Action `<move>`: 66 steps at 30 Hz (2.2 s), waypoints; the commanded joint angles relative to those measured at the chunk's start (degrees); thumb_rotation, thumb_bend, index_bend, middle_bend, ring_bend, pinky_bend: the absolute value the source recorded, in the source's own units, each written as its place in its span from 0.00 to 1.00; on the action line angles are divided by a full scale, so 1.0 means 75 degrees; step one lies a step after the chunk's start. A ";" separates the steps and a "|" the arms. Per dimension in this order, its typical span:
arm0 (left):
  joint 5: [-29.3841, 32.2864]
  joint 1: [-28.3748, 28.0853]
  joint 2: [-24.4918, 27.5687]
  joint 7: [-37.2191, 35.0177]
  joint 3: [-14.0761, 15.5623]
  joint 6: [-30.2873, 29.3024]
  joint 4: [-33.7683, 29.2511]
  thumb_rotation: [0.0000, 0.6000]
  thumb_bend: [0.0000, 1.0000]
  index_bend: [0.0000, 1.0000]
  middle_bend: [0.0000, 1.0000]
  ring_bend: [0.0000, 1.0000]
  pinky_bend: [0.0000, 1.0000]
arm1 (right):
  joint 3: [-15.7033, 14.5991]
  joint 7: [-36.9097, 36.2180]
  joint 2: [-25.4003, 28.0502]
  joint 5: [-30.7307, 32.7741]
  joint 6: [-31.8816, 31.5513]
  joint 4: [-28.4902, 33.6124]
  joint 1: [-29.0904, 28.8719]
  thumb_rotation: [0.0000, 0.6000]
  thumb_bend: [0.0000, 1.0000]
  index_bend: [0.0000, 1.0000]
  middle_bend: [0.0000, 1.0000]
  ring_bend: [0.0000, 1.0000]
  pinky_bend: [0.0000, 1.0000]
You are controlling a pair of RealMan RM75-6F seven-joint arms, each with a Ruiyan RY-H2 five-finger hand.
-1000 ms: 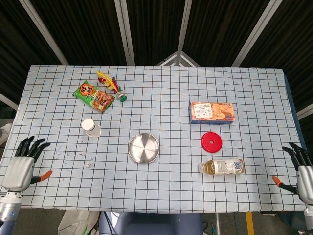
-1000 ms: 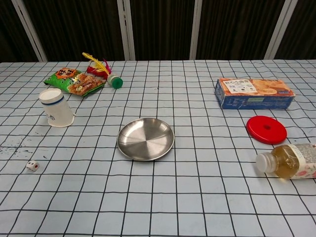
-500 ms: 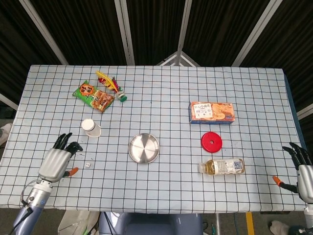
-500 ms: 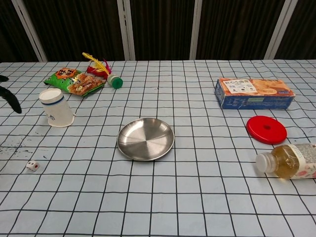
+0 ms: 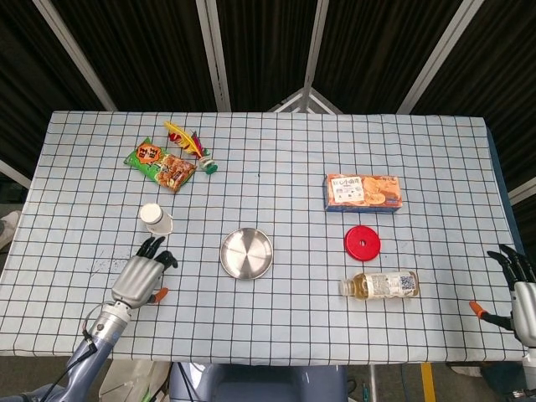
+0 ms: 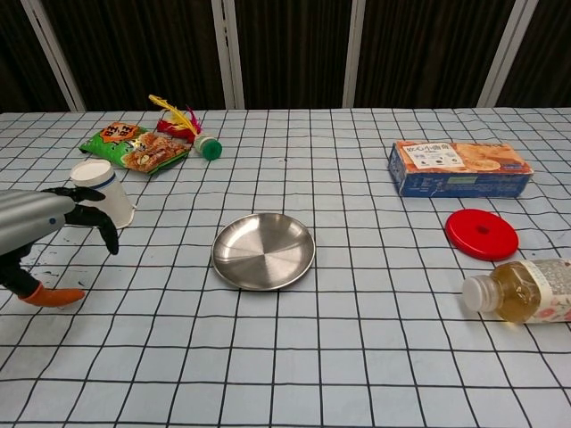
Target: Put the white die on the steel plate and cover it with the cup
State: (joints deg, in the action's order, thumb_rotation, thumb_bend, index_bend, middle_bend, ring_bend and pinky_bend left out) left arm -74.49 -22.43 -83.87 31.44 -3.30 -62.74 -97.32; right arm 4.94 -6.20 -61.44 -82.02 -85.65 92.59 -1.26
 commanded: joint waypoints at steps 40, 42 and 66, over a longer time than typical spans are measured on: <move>0.1672 -0.0611 0.0823 0.1599 0.0390 0.0470 -0.0285 1.00 0.37 0.36 0.05 0.00 0.00 | 0.0016 0.0078 0.0019 0.0212 0.0244 0.0114 -0.0035 1.00 0.10 0.21 0.14 0.14 0.01; 0.1690 -0.0632 0.0772 0.1560 0.0400 0.0502 -0.0221 1.00 0.37 0.36 0.05 0.00 0.00 | 0.0019 0.0070 0.0019 0.0224 0.0261 0.0109 -0.0040 1.00 0.10 0.21 0.14 0.14 0.01; 0.1555 -0.0759 0.0491 0.1217 0.0518 0.0492 0.0285 1.00 0.40 0.42 0.06 0.00 0.00 | 0.0021 0.0032 -0.0016 0.0293 0.0391 0.0046 -0.0072 1.00 0.10 0.21 0.14 0.14 0.01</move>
State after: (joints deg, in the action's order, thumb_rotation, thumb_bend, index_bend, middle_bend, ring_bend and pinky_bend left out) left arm -62.78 -28.09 -80.13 40.65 0.59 -59.07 -95.25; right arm 5.10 -5.97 -61.55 -79.83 -82.72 92.94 -1.79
